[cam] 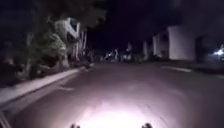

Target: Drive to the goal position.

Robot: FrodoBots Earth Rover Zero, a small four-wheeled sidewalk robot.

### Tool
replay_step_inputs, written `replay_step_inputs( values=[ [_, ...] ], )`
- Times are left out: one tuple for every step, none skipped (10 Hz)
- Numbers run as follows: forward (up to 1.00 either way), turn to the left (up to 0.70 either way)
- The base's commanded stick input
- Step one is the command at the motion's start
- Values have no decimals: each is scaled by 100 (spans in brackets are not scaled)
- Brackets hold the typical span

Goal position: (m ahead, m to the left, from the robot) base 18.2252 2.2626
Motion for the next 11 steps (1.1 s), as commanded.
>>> replay_step_inputs(
  values=[
    [85,0],
    [85,0],
    [85,0],
    [85,0],
    [85,0],
    [85,0],
    [85,0],
    [85,0],
    [85,0],
    [85,0],
    [85,0]
  ],
)
